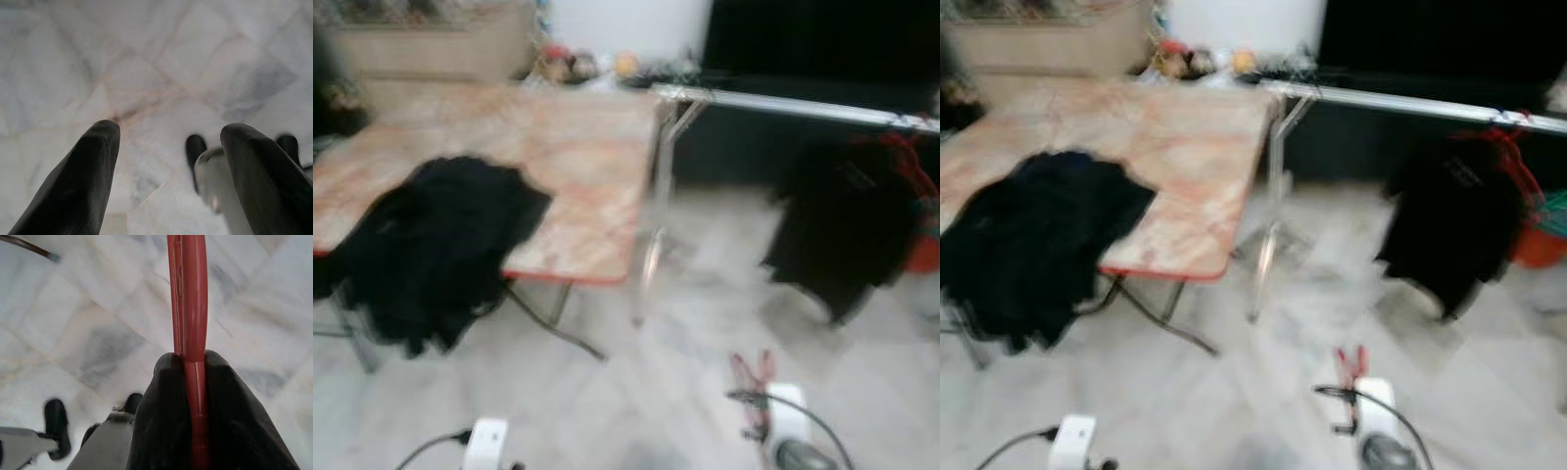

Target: Hang hanger

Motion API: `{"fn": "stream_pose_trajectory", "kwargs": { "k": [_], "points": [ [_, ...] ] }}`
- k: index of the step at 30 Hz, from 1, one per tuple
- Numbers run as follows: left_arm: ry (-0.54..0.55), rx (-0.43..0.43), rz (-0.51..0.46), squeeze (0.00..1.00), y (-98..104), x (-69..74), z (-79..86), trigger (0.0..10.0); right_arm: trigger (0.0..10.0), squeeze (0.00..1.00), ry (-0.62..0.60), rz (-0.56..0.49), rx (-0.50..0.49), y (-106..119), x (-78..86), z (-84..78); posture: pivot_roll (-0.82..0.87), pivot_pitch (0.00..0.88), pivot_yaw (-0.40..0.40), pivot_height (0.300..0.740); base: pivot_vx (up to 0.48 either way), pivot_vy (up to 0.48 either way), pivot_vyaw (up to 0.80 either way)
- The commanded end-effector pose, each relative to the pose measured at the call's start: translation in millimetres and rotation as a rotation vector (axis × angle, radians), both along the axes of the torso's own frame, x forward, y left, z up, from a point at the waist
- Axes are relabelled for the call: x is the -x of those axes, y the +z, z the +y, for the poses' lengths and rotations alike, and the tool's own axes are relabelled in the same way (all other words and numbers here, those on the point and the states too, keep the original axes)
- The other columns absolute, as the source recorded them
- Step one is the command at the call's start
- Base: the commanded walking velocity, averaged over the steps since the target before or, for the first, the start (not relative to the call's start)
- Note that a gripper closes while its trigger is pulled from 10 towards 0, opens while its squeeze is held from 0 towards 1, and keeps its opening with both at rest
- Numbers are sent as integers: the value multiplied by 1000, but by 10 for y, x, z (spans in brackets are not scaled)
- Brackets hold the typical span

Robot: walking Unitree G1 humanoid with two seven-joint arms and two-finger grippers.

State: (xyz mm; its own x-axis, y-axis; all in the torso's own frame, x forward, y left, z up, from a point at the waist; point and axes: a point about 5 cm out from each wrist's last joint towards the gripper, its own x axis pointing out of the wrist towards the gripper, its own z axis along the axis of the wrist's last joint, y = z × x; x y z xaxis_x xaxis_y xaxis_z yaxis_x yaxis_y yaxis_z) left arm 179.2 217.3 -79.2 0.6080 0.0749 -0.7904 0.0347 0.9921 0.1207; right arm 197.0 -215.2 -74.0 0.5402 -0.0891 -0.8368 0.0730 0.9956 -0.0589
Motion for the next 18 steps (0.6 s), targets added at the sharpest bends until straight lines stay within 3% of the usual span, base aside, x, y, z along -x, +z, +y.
{"fn": "stream_pose_trajectory", "kwargs": {
  "k": [1,18],
  "points": [
    [-22,3,12,0,-19,18,-47,10000,10000,0,5,-13,22,39,-48,-63,22,0,3,740,0,-296,0],
    [-11,7,15,0,-25,29,-49,10000,10000,0,31,-15,13,43,-60,-44,25,0,5,740,0,-282,0]
  ]
}}
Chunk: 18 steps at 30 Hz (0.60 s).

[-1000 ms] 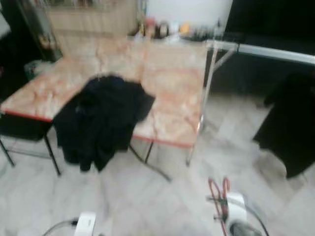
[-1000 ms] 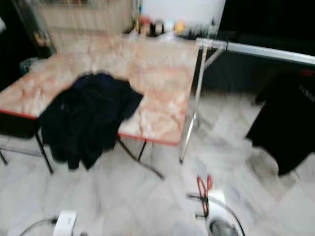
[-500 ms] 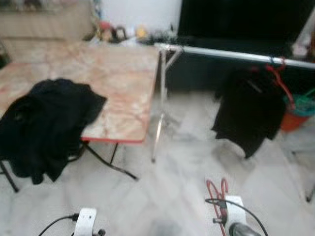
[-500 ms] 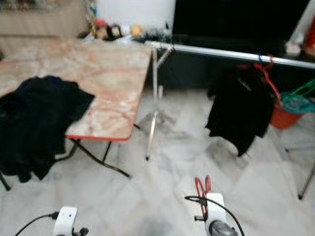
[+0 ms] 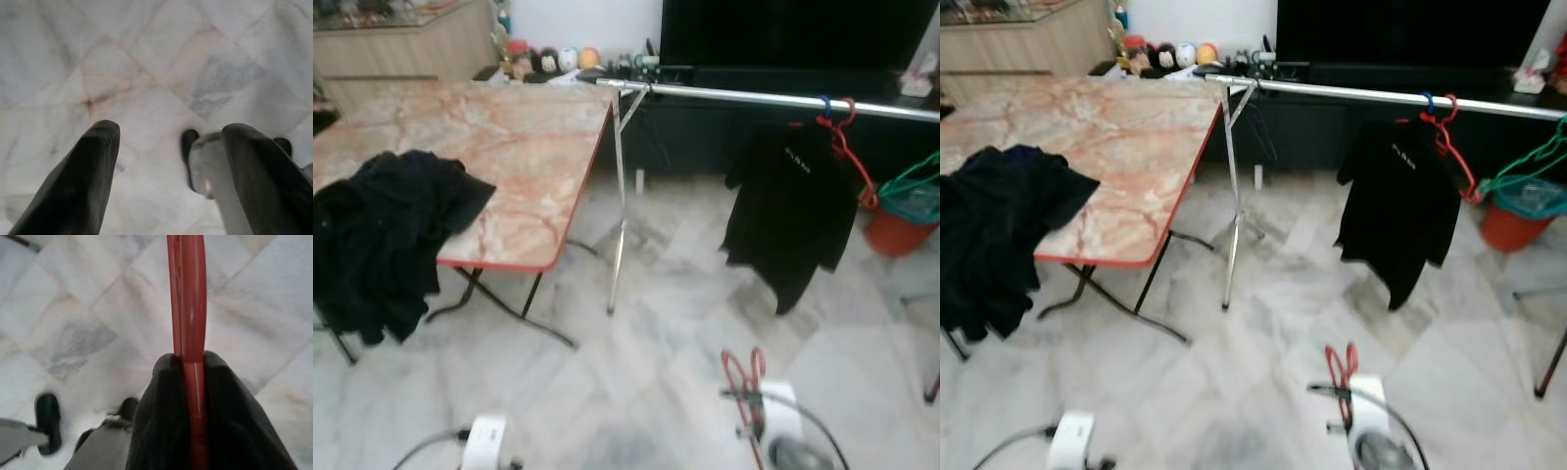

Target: Hang hanger

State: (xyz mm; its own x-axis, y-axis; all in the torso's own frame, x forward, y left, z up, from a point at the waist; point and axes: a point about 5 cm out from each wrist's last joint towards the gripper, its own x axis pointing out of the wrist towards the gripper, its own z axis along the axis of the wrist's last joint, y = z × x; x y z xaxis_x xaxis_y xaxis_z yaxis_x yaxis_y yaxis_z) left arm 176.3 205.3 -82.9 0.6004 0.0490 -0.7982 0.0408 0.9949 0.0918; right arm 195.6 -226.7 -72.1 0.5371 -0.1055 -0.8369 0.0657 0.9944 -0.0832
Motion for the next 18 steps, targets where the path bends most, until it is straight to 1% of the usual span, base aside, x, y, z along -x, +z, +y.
{"fn": "stream_pose_trajectory", "kwargs": {
  "k": [1,16,18],
  "points": [
    [-5,-22,4,0,14,-3,73,10000,10000,0,27,-19,-11,24,-74,72,25,0,5,740,0,-274,0],
    [5,-23,8,0,8,15,86,10000,10000,0,33,-18,-9,27,-82,80,26,0,7,740,0,-269,0],
    [-9,-29,2,0,13,7,86,10000,10000,0,31,-19,-9,27,-83,81,26,0,7,740,0,0,0]
  ]
}}
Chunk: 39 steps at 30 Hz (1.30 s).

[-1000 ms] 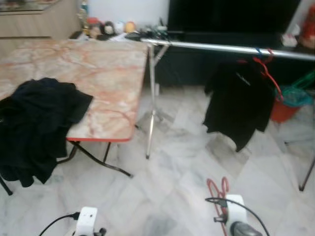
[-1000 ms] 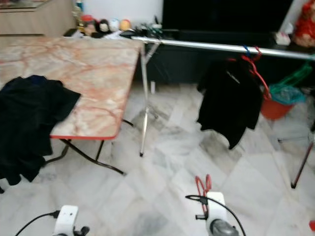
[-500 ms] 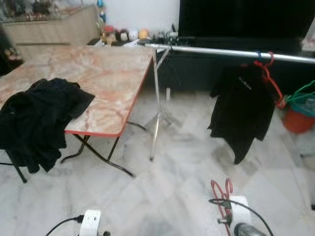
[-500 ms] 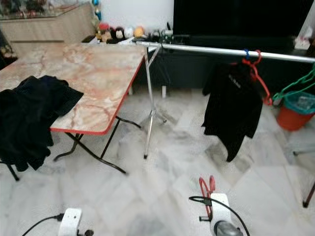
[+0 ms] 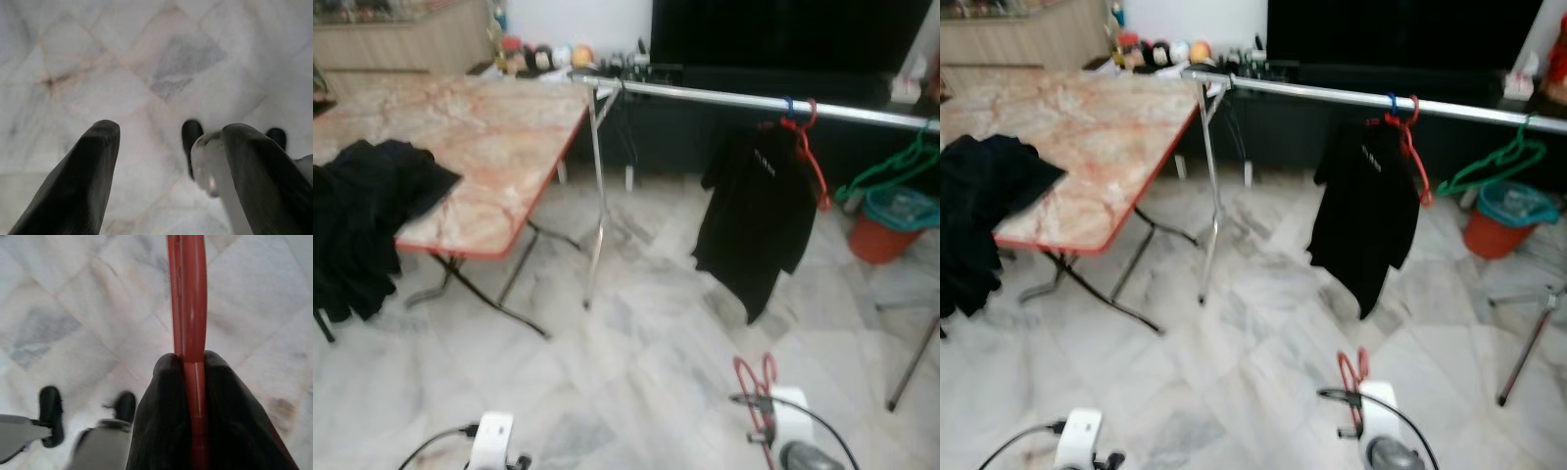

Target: Hang hanger

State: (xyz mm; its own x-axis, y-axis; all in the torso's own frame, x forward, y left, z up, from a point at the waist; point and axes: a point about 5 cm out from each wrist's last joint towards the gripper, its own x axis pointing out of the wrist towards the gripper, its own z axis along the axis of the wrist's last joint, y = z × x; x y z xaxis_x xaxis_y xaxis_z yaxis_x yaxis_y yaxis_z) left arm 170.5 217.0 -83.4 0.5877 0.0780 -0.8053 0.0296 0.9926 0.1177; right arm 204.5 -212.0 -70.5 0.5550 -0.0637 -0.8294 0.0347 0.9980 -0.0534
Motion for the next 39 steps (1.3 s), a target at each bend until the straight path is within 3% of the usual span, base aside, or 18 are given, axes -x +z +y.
{"fn": "stream_pose_trajectory", "kwargs": {
  "k": [1,7,9,14,15,16,18,20,21,22,23,29,33,35,37,38,39],
  "points": [
    [-29,-5,-14,0,22,-59,-29,10000,10000,0,-2,-2,20,12,3,-65,23,0,13,740,0,0,0],
    [-73,0,-62,0,93,-191,-38,10000,10000,0,73,10,57,26,-21,-67,27,0,13,740,0,0,0],
    [-152,-18,-90,0,143,-285,-75,10000,10000,0,221,13,123,57,-70,-65,34,0,12,740,0,0,0],
    [-249,-19,-159,0,242,-442,-131,10000,10000,0,324,-13,151,88,-116,-46,36,0,12,740,0,0,0],
    [-307,9,-208,0,313,-538,-187,10000,10000,0,397,-7,157,96,-132,-23,31,0,19,740,0,0,0],
    [-393,36,-279,0,425,-669,-251,10000,10000,0,567,6,194,117,-166,22,31,0,19,740,0,0,0],
    [-418,46,-299,0,460,-706,-270,10000,10000,0,625,11,211,124,-176,35,31,0,19,740,0,0,0],
    [-531,56,-351,0,567,-804,-331,10000,10000,0,813,20,297,150,-217,72,26,0,19,740,0,0,0],
    [-592,69,-369,0,612,-835,-367,10000,10000,0,904,19,348,163,-238,94,26,0,19,740,0,0,0],
    [-753,87,-398,0,704,-874,-444,10000,10000,0,1061,0,419,188,-273,149,26,0,16,740,0,0,0],
    [-805,87,-402,0,728,-878,-465,10000,10000,0,1096,-7,430,194,-280,165,26,0,16,740,0,0,0],
    [-1083,129,-401,0,924,-905,-488,10000,10000,0,1125,-76,441,228,-314,204,29,0,22,740,0,0,0],
    [-1203,93,-390,0,995,-904,-468,10000,10000,0,1152,-106,469,242,-329,217,36,0,27,740,0,0,0],
    [-1275,52,-415,0,1084,-947,-492,10000,10000,0,1116,-155,408,261,-332,248,36,0,32,740,0,0,0],
    [-1280,50,-422,0,1101,-956,-500,10000,10000,0,1107,-162,396,264,-331,252,33,0,32,740,0,0,0],
    [-1278,63,-448,0,1160,-994,-534,10000,10000,0,1110,-230,369,433,-554,331,32,0,31,740,0,0,0],
    [-1278,63,-448,0,1160,-994,-534,10000,10000,0,1110,-230,369,433,-554,331,32,0,31,740,0,0,0]
  ]
}}
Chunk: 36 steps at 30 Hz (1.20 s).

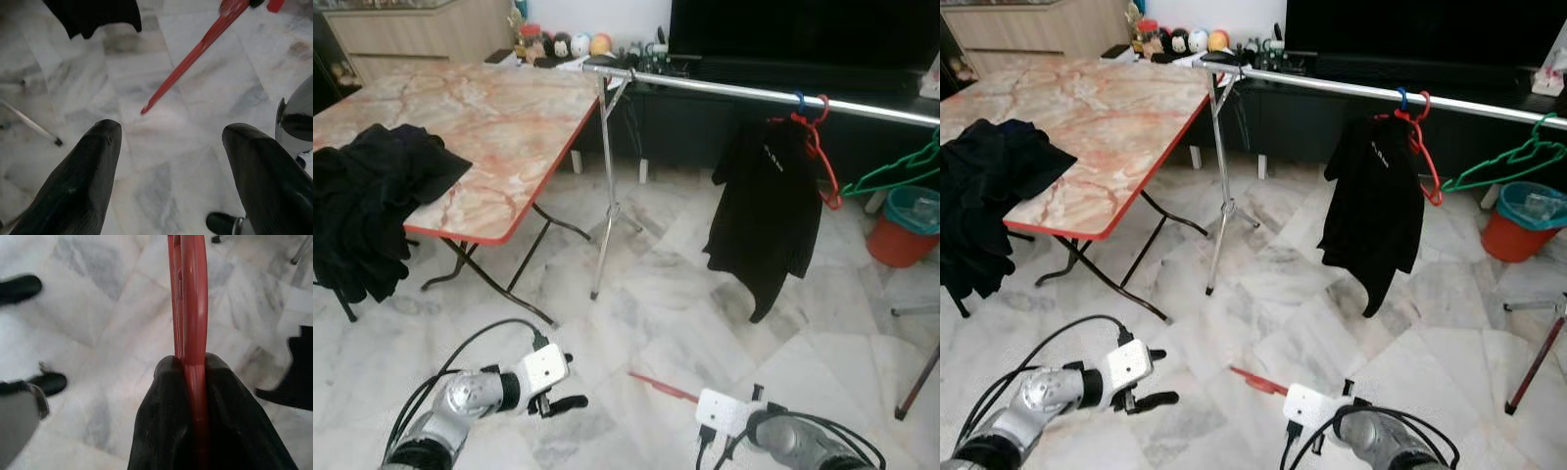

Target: Hang hanger

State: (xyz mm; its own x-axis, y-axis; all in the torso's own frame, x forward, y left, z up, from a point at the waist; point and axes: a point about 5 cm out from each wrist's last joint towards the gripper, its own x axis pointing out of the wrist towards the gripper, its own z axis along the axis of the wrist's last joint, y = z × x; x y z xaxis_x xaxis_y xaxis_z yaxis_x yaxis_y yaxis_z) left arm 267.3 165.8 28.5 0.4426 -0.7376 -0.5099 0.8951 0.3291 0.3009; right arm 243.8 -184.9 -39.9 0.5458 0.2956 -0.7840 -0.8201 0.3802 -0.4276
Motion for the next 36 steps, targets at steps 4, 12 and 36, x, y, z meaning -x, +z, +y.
{"fn": "stream_pose_trajectory", "kwargs": {
  "k": [4,12,36],
  "points": [
    [-87,5,-49,0,234,-121,-132,10000,10000,0,108,-136,-164,591,-602,243,37,0,28,740,0,0,0],
    [-93,-7,-112,0,340,-225,-222,10000,10000,0,226,12,-271,734,-650,347,28,0,36,740,0,0,0],
    [-17,178,53,0,363,-252,-357,10000,10000,0,451,102,-332,919,-623,504,30,0,37,740,0,0,0]
  ]
}}
